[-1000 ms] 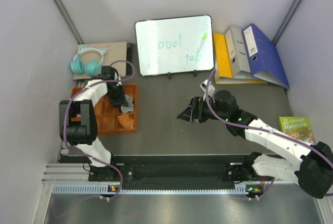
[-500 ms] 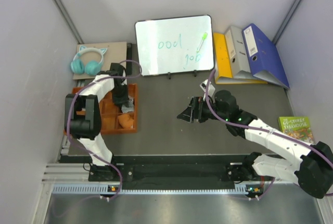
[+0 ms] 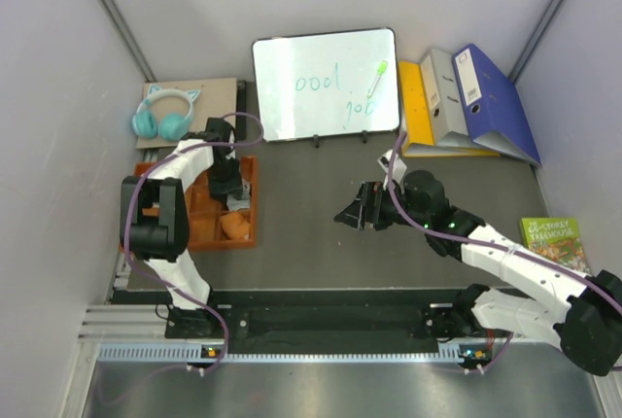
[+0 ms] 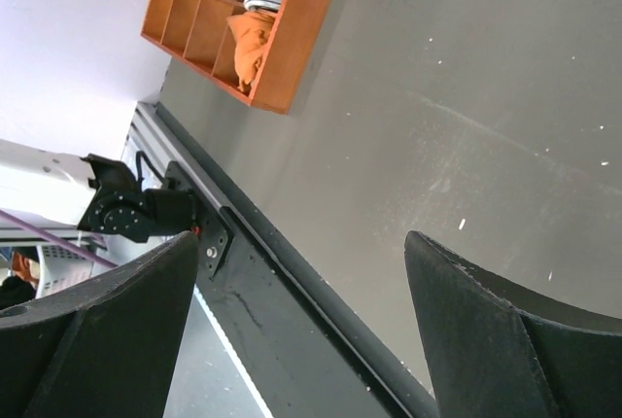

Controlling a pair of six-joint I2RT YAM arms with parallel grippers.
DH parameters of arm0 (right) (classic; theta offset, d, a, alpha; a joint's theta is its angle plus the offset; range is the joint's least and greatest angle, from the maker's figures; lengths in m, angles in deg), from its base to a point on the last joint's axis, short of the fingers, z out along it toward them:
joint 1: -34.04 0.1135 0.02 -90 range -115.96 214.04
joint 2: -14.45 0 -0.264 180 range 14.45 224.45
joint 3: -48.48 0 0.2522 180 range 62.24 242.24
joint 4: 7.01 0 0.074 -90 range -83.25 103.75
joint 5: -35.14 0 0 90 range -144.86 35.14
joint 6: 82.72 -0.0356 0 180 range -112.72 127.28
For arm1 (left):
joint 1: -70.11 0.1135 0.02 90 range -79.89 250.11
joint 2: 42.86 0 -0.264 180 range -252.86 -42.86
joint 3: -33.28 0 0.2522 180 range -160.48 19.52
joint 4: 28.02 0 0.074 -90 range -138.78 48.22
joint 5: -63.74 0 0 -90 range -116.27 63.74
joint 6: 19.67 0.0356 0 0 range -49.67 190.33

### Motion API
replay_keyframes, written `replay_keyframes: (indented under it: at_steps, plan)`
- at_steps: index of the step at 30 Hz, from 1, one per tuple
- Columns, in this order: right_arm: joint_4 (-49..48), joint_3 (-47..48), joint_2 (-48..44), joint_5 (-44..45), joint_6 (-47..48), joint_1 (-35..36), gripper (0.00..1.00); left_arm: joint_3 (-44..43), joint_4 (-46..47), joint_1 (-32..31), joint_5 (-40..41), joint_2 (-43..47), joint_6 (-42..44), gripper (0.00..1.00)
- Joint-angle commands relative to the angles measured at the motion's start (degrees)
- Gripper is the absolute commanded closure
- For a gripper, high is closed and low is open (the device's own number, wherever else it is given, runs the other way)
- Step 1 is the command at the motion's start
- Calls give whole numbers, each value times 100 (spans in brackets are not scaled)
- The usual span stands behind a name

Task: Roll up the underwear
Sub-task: Place the underwear in the storage box.

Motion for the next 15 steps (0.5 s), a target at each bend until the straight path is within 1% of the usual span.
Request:
replay_keyframes:
  at_steps: [1,7,11,15]
  plan:
    - [-95,73,-154,106,96,-32,14,-43,-21,87,738,-49,-109,48]
    - [72,55,-190,132,105,-41,14,-157,-153,87,650,311,-215,40]
    - [81,46,-190,123,105,-24,14,-455,-416,87,624,496,-250,33]
    - [63,38,-199,115,105,-32,14,-702,-627,87,659,584,-277,31]
